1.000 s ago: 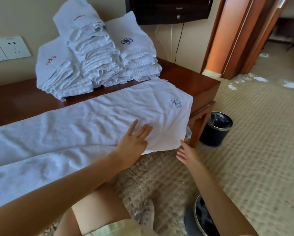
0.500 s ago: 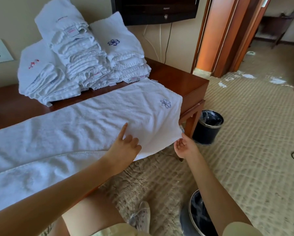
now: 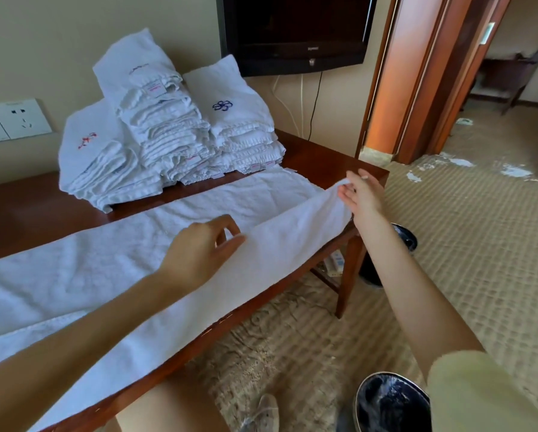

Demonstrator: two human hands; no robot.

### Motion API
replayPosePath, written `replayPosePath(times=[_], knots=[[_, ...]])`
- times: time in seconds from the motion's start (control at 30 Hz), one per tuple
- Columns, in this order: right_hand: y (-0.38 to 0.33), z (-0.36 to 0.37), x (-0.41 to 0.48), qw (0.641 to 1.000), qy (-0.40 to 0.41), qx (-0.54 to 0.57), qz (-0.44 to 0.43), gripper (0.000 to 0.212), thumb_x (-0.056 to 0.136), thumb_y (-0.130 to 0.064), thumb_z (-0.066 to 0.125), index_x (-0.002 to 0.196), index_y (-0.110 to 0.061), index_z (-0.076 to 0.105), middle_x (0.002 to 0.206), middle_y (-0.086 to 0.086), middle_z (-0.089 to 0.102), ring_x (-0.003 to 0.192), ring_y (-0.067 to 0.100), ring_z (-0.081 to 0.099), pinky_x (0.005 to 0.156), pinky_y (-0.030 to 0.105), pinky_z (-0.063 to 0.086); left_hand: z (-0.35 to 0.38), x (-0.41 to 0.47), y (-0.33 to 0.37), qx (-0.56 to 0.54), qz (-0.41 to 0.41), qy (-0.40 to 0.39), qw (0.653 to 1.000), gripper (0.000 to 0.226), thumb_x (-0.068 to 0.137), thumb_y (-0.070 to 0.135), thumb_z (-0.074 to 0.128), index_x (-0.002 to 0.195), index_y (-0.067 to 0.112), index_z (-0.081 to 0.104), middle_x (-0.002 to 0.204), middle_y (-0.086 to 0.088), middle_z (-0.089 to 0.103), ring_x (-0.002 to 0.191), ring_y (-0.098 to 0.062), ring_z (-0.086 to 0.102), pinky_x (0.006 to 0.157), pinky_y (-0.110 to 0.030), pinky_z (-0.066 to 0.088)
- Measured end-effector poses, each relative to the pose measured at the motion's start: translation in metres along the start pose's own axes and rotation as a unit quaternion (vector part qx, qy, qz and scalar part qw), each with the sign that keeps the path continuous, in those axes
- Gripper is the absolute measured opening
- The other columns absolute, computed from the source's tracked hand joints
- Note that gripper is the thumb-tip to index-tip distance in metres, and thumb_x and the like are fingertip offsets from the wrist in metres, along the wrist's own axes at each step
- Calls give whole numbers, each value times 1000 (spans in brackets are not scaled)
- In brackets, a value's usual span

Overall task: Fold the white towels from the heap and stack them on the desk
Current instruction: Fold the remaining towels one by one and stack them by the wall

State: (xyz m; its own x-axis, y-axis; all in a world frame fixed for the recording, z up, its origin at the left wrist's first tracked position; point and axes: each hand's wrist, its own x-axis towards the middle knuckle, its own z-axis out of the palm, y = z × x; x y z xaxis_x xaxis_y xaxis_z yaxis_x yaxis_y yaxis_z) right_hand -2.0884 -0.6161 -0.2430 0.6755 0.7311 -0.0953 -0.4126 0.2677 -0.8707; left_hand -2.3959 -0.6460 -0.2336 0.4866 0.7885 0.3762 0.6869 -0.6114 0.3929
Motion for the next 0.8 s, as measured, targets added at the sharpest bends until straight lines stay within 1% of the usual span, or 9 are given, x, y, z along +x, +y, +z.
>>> replayPosePath(times=[0.07, 0.13, 0.2, 0.33, 0.43, 0.57, 0.63, 0.73, 0.8], knots=[[0, 21, 17, 999, 4, -43, -1, 45, 90, -5, 65, 133, -8, 51, 83, 7, 61, 69, 10, 65, 60, 19, 56, -6, 15, -13, -11, -61, -94, 994, 26, 92, 45, 55, 84, 21, 57, 70, 7, 57, 61, -6, 52, 59, -28, 38], [9, 36, 34, 993, -1, -117, 12, 44, 89, -4, 64, 132, -6, 53, 77, 8, 61, 61, 10, 63, 53, 19, 54, -8, 18, -31, 19, -99, -250, 963, 39, 93, 49, 53, 74, 14, 52, 67, 5, 48, 56, -7, 42, 56, -23, 31], [23, 44, 48, 977, -10, -214, 25, 44, 89, -5, 63, 132, -6, 53, 77, 8, 62, 62, 12, 62, 55, 22, 54, -10, 12, -50, 14, -130, -298, 946, 45, 91, 50, 54, 64, 16, 46, 61, 4, 41, 51, -6, 36, 53, -20, 27], [42, 50, 58, 919, -17, -394, -13, 55, 89, -23, 62, 141, -14, 44, 104, 6, 68, 64, 10, 65, 74, 30, 59, -27, 5, -72, -6, -179, -169, 969, 36, 92, 43, 57, 64, 21, 56, 57, 6, 50, 53, -9, 47, 52, -21, 33], [46, 51, 60, 881, -61, -466, -46, 66, 88, -39, 60, 146, -17, 37, 112, 4, 68, 79, 14, 70, 82, 37, 58, -28, 5, -75, 42, -168, -94, 980, 25, 93, 43, 56, 74, 26, 57, 70, 6, 56, 66, -13, 54, 56, -25, 37], [37, 44, 60, 876, -112, -467, -49, 54, 88, -22, 63, 140, -17, 48, 118, 6, 66, 83, 15, 65, 66, 25, 54, -9, -4, -76, 123, -151, -119, 974, 22, 95, 46, 50, 87, 26, 53, 76, 9, 57, 67, -10, 55, 55, -24, 38], [29, 30, 58, 873, -92, -472, -78, 47, 87, -19, 61, 134, -18, 55, 120, 4, 64, 92, 18, 64, 72, 27, 52, -8, -6, -77, 118, -150, -97, 977, 23, 95, 47, 50, 86, 25, 52, 75, 8, 58, 66, -10, 55, 53, -24, 37], [20, -1, 53, 847, -20, -521, -103, 34, 88, -21, 58, 121, -15, 63, 116, 2, 65, 103, 22, 61, 81, 30, 48, -11, -5, -79, 82, -162, -98, 978, 23, 93, 48, 52, 82, 27, 52, 75, 5, 60, 65, -12, 57, 53, -24, 38], [20, -17, 53, 841, -13, -537, -72, 22, 88, -25, 58, 102, -11, 65, 107, 11, 67, 91, 25, 60, 80, 35, 50, -13, -3, -78, 101, -150, -126, 975, 25, 93, 51, 50, 82, 29, 51, 76, 7, 60, 66, -9, 56, 54, -23, 39]])
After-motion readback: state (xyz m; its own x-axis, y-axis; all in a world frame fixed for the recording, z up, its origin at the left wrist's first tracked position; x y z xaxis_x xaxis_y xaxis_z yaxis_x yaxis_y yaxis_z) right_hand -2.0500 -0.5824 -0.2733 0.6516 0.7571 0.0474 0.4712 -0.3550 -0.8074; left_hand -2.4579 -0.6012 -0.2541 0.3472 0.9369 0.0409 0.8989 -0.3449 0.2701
